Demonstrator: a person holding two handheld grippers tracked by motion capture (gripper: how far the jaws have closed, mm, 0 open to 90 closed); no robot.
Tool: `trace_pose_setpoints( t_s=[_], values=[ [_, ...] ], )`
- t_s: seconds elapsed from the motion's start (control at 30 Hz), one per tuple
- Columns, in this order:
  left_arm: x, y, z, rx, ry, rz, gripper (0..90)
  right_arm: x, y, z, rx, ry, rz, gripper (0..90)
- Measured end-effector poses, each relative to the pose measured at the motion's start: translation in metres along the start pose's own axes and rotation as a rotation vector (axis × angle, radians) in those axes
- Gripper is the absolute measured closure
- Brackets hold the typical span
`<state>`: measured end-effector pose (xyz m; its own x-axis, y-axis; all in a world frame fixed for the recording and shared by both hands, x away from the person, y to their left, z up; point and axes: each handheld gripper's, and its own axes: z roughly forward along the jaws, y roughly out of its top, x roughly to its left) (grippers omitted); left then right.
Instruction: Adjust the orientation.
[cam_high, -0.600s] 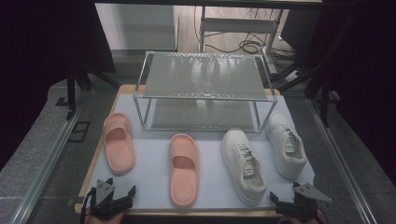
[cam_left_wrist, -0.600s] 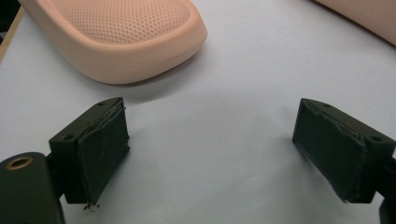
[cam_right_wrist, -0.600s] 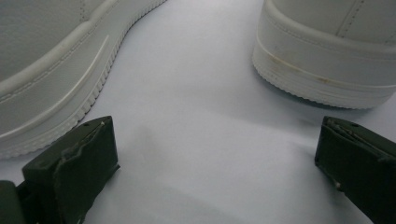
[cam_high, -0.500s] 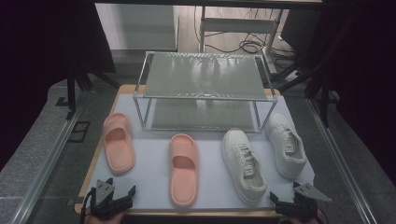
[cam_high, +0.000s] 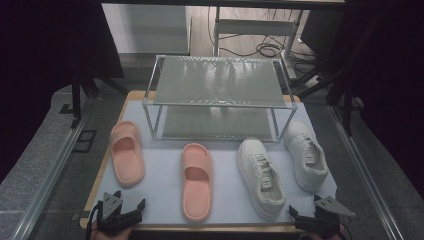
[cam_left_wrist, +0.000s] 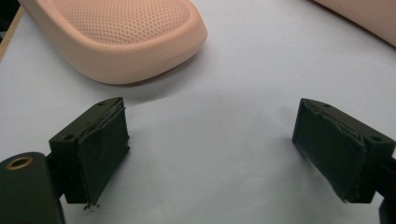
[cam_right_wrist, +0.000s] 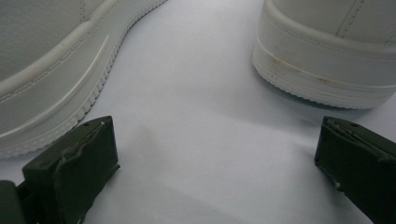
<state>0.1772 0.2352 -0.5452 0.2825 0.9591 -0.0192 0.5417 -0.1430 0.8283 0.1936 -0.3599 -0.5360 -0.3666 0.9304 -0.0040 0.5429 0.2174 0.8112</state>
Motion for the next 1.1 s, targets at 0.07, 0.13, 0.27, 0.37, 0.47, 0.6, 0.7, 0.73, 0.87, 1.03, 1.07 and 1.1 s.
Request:
trace_pose_setpoints(
  t_s=[0.07,0.13,0.27,0.37,0.47,0.6,0.7,0.73,0.87,1.03,1.07,1.1],
  values=[
    [0.0,0.0,0.0,0.0,0.0,0.0,10.3,0.0,0.0,0.0,0.0,0.0,0.001,0.0],
    [0.0,0.0,0.0,0.0,0.0,0.0,10.3,0.0,0.0,0.0,0.001,0.0,0.0,0.0],
    [0.0,0.0,0.0,0.0,-0.001,0.0,10.4,0.0,0.0,0.0,0.001,0.0,0.0,0.0],
    [0.0,0.0,0.0,0.001,-0.001,0.0,10.5,0.0,0.0,0.0,0.001,-0.001,0.0,0.0],
    [0.001,0.0,-0.001,0.003,-0.003,-0.002,11.1,0.0,0.0,0.0,0.001,0.0,0.0,0.0],
    [0.001,0.002,-0.002,0.008,-0.002,-0.009,13.1,0.0,0.0,0.0,0.0,0.0,0.001,0.0],
    [0.0,0.003,-0.003,0.02,-0.005,-0.011,13.6,0.0,0.0,0.0,0.001,0.0,0.001,0.0],
    [0.0,0.004,-0.003,0.023,-0.008,-0.011,14.0,0.0,0.0,0.0,0.001,0.0,0.001,0.0],
    [-0.001,0.007,-0.004,0.036,-0.017,-0.009,14.6,0.0,0.0,0.0,0.0,0.0,0.001,0.0],
    [-0.002,0.013,-0.009,0.024,-0.025,-0.003,16.2,0.0,0.0,0.0,0.0,0.0,0.002,0.0],
    [-0.003,0.015,-0.01,0.024,-0.029,-0.003,16.8,0.0,0.0,0.0,0.0,0.0,0.002,0.0],
    [-0.003,0.016,-0.01,0.026,-0.032,-0.002,17.5,0.0,0.0,0.0,0.0,0.0,0.002,0.0]
  ],
)
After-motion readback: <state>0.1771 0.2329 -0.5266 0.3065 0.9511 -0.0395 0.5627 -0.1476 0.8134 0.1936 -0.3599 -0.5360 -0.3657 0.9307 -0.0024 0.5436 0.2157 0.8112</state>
